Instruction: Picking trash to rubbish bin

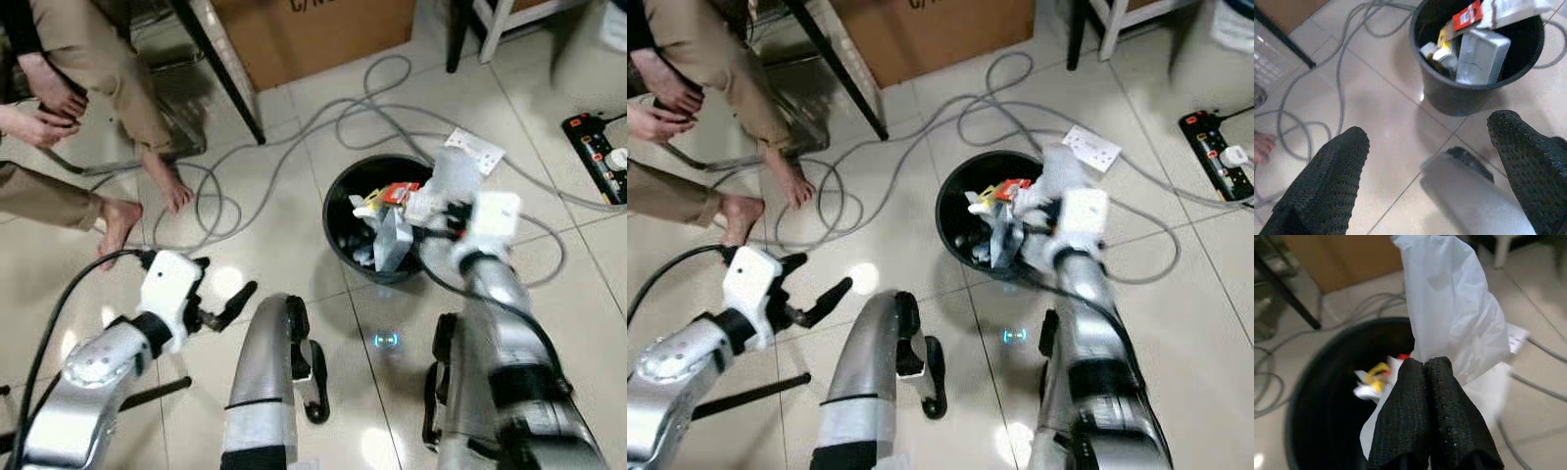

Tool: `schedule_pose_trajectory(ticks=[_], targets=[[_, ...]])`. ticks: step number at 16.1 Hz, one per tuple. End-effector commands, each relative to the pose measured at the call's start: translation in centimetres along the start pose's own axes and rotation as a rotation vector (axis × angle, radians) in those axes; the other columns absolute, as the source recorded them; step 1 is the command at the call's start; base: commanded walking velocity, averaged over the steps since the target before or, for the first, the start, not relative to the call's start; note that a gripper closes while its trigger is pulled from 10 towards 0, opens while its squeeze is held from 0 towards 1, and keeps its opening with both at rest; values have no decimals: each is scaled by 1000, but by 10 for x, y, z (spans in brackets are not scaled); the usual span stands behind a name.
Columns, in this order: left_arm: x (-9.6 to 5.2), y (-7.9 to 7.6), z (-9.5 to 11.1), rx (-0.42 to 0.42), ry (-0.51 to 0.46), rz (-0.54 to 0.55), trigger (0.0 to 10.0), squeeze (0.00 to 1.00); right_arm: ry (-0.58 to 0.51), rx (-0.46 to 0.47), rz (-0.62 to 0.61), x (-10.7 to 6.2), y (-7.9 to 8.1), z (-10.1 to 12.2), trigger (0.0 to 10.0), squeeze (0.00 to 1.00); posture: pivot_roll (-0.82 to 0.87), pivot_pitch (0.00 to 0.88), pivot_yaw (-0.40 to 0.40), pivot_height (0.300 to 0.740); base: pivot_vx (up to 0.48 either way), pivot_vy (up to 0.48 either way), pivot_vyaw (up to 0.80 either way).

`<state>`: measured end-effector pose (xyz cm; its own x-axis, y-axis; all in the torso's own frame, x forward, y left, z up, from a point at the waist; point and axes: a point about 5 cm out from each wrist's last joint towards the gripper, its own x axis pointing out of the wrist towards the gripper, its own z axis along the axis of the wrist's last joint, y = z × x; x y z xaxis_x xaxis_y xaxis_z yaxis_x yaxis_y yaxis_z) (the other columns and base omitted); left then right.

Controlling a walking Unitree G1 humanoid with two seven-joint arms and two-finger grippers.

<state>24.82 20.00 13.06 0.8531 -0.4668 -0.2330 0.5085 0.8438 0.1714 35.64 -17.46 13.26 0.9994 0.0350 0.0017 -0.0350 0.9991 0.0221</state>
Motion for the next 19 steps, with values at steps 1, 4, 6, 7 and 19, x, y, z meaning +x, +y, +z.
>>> schedule_pose_trajectory(ticks=[1, 4, 6, 7, 19], targets=[[-9, 3, -5, -7, 36, 5, 10000, 0, 33, 2, 51, 0, 12, -13, 118, 0, 231, 508, 253, 581, 0, 0, 0], [-11, -3, -6, -15, 42, -13, 10000, 0, 37, 19, 106, 12, 21, -9, 0, 0, 234, 510, 252, 581, 0, 0, 0], [-10, -6, -6, -21, 44, -25, 10000, 0, 34, 24, 123, 16, 27, -7, 0, 0, 230, 514, 250, 581, 0, 0, 0], [-10, -6, -6, -23, 46, -27, 10000, 0, 33, 39, 117, 17, 27, -7, 0, 0, 230, 514, 250, 581, 0, 0, 0], [-4, -37, 10, -152, -2, -174, 10000, 0, 49, 94, 123, 12, 34, -26, 0, 0, 214, 506, 243, 581, 0, 0, 0]])
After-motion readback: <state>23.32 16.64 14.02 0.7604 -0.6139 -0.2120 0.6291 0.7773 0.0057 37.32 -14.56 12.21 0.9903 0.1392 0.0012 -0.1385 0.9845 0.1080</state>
